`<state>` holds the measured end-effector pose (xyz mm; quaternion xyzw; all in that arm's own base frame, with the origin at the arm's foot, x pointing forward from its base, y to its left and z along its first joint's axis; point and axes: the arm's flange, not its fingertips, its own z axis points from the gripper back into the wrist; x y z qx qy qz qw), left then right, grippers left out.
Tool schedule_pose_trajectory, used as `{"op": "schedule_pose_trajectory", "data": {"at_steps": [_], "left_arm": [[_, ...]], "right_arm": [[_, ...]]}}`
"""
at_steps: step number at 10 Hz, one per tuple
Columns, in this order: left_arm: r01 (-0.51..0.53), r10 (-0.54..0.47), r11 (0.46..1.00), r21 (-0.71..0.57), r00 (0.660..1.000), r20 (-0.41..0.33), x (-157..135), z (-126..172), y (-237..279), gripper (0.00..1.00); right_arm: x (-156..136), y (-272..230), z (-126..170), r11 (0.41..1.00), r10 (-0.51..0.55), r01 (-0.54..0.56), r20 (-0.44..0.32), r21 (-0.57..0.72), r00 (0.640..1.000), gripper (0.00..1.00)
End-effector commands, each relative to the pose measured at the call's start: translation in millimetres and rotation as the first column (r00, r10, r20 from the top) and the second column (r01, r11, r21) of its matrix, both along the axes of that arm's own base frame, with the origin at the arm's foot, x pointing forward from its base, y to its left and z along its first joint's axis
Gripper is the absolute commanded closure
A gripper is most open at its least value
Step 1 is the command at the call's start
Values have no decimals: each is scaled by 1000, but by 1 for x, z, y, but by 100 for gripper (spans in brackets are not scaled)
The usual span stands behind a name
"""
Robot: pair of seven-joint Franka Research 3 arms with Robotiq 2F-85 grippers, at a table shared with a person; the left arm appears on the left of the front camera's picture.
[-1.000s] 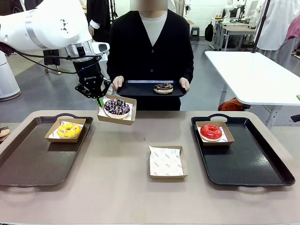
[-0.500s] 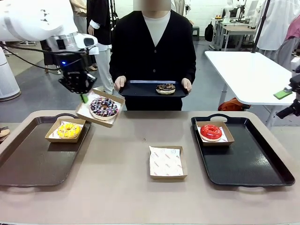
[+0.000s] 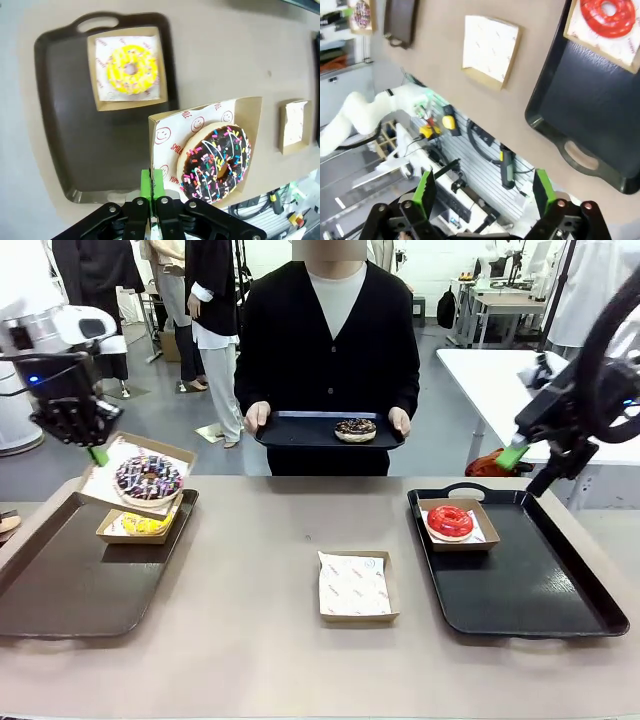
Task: Individually package the donuts and arrange them on the tray.
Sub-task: Place the picked Paper togo box on the Handle tray while simultaneously picking up another Paper togo box from the table with the other hand.
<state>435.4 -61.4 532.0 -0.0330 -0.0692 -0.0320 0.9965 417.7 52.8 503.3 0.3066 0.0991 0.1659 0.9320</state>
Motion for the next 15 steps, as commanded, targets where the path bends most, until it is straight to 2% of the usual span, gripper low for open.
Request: {"op": "schedule_pose_trajectory", "data": {"at_steps": [1, 3, 4, 7, 15], "left_arm": [[-7, 8, 999, -34, 1000, 25, -5, -13, 26, 99], [-14, 15, 998, -56, 1000, 11, -6, -31, 49, 99], [-1, 1, 998, -63, 1000, 2, -2, -42, 55, 99], [4, -6, 998, -65, 1000, -31, -3, -55, 65, 99], [-9, 8, 999, -37, 999, -42, -4, -54, 60, 99]], "right_arm": [[4, 33, -23, 992, -71, 74, 31, -102, 997, 0], [14, 62, -50, 978, -157, 171, 118, -121, 981, 0], [19, 70, -66, 970, -163, 195, 204, -148, 965, 0], [17, 97, -96, 967, -150, 186, 206, -173, 967, 0], [19, 88, -91, 974, -130, 164, 206, -158, 970, 0]]}}
